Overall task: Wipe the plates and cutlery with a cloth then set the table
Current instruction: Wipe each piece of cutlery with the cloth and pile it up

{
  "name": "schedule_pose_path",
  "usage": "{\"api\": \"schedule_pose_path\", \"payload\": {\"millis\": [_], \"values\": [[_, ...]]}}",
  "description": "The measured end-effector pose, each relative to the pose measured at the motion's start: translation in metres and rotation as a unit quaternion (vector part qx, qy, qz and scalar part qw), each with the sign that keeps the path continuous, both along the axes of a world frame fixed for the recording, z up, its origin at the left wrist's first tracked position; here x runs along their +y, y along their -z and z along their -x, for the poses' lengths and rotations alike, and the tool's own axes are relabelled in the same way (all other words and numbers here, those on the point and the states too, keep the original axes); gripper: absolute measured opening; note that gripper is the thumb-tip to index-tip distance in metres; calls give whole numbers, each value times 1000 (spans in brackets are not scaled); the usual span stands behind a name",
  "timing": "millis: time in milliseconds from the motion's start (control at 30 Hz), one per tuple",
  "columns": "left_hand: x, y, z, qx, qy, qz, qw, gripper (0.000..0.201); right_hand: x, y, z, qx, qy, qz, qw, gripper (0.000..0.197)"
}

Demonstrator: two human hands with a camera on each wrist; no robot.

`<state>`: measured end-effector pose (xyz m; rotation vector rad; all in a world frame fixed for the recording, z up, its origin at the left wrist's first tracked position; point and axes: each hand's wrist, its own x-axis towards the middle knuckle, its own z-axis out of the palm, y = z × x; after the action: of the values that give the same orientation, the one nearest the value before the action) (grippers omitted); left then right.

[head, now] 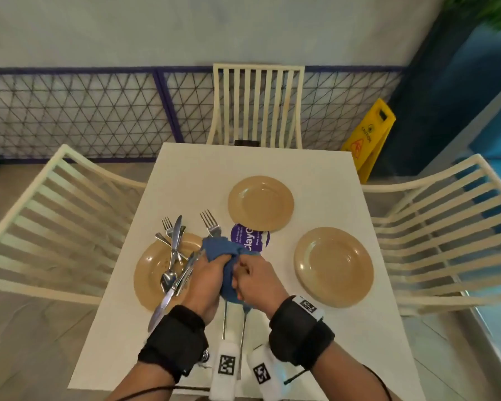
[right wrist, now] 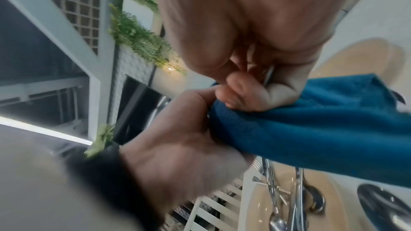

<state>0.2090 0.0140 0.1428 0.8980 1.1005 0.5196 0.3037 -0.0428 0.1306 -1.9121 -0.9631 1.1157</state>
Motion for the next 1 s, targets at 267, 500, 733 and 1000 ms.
{"api": "schedule_pose_path", "payload": {"millis": [267,500,733,1000], "values": [[14,-16,-35,-22,-40,-34,998,17,-21,-18,-16,24,93,-96,991,37],[28,-29,-49,-6,-84,-77,993,22,-42,-40,-23,79,77,-91,990,28],[12,-38,-49,28,-15,-88,996,11,-52,-46,-30,125,87,-89,984,29],[2,-18,-62,34,36,-83,995,16,-42,-40,-40,115,105,-114,981,29]]}}
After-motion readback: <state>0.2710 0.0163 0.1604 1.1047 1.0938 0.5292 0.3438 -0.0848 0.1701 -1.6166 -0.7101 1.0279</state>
